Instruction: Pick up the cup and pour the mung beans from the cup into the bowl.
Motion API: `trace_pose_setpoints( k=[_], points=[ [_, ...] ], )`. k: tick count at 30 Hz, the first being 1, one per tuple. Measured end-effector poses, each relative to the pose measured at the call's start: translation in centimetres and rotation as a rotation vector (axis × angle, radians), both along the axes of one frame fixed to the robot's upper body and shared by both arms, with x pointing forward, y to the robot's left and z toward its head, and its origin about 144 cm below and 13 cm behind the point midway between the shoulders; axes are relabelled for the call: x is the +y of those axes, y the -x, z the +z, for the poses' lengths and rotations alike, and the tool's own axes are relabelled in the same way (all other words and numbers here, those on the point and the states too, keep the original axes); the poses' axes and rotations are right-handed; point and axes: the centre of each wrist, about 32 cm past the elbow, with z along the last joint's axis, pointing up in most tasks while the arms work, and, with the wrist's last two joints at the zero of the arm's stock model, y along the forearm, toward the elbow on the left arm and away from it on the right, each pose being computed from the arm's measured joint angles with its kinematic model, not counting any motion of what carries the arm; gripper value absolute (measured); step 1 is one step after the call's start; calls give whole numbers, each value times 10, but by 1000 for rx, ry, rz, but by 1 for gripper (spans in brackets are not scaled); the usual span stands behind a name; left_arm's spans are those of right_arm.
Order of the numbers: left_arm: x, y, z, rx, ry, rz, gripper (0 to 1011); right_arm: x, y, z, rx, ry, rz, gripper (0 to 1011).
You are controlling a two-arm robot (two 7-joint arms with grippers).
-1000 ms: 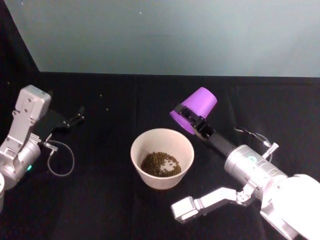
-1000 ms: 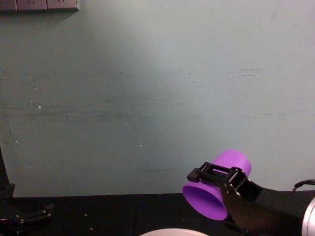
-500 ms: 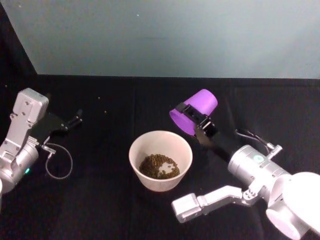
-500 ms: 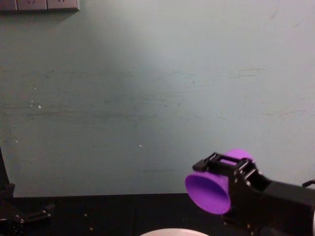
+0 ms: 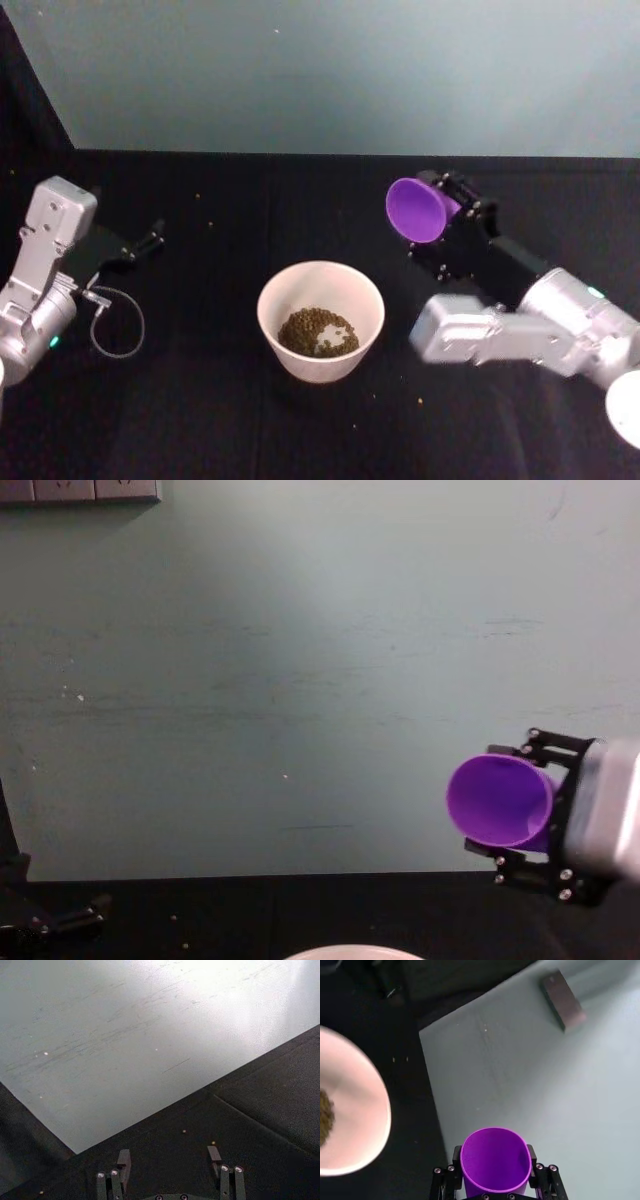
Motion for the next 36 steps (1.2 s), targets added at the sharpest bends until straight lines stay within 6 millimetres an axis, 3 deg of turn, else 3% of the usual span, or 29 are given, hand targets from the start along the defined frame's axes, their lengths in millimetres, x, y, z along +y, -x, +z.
trace_pose_setpoints(
  k=[6,14,23,36],
  points=[
    [0,0,0,0,0,0,1000,-22,-1,3,216,-303,13,723],
    [0,0,0,0,0,0,1000,-50,-3,-24,471,-654,17,723],
    [0,0,0,0,0,0,1000,-58,-3,-62,618,-815,3,723],
    [0,0,0,0,0,0,1000,-57,-8,-88,769,-894,-4,723]
  ],
)
